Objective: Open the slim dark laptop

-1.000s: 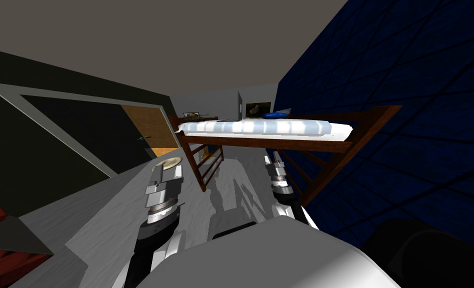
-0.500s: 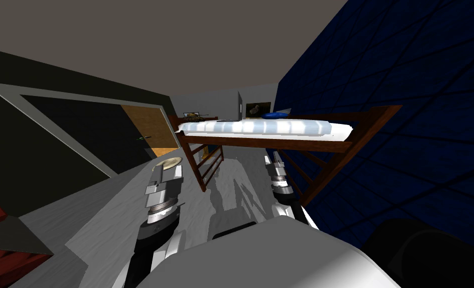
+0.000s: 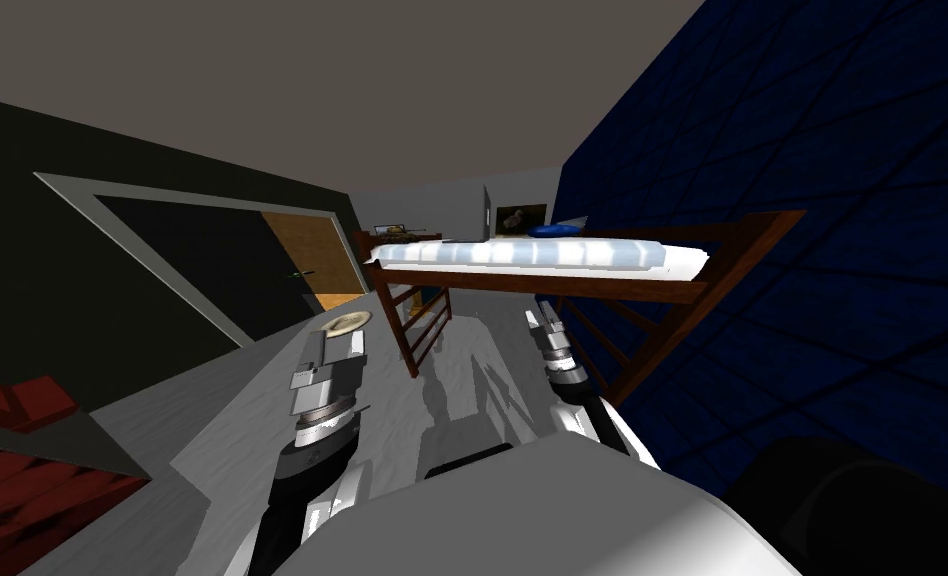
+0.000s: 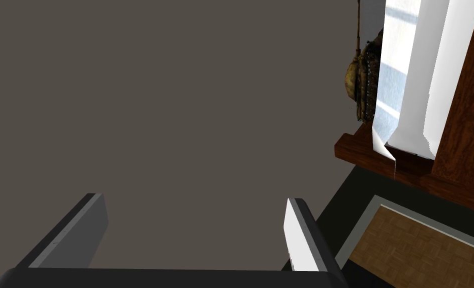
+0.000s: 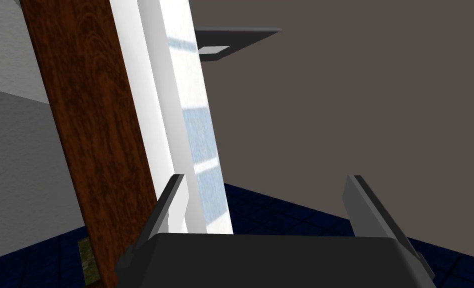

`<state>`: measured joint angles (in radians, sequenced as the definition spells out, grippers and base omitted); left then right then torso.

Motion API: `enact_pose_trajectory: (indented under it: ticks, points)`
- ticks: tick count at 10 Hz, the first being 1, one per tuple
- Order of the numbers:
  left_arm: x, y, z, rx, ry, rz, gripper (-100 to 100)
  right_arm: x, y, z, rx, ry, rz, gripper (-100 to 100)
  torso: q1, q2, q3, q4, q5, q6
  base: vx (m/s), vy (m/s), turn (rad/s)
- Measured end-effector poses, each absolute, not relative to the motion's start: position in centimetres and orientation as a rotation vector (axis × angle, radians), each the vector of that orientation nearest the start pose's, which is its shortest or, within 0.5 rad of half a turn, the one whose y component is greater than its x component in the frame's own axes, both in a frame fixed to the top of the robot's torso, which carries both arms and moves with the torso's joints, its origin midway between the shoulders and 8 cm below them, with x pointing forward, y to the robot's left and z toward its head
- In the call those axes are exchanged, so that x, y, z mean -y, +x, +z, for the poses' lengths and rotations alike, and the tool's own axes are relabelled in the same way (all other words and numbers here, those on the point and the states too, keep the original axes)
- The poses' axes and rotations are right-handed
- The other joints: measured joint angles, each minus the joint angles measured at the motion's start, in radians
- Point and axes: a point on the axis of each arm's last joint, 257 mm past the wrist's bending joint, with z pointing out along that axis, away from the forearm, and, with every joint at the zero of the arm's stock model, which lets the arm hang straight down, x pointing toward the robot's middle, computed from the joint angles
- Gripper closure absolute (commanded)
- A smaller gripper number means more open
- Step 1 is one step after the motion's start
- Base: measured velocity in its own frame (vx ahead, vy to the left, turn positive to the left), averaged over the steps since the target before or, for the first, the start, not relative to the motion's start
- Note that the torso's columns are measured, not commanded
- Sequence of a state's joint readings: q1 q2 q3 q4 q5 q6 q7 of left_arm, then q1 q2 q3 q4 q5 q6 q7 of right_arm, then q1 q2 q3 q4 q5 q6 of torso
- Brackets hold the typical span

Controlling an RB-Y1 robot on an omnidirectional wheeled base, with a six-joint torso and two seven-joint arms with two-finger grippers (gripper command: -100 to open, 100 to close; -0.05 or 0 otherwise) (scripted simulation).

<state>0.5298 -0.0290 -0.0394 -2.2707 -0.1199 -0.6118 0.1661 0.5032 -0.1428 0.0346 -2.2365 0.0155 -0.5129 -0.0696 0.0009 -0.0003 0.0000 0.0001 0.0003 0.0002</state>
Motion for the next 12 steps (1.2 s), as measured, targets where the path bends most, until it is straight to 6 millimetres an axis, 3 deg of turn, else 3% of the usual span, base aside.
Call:
enact_pose_trajectory:
  ticks: [12]
  points:
    - [-25.3, 32.8, 3.1, -0.576, -0.604, -1.433, 0, 23.3, 37.2, -0.3, -1.058, 0.243, 1.239, -100, -0.001, -0.001, -0.001, 0.0, 0.0, 0.0, -0.027, 0.049, 0.064]
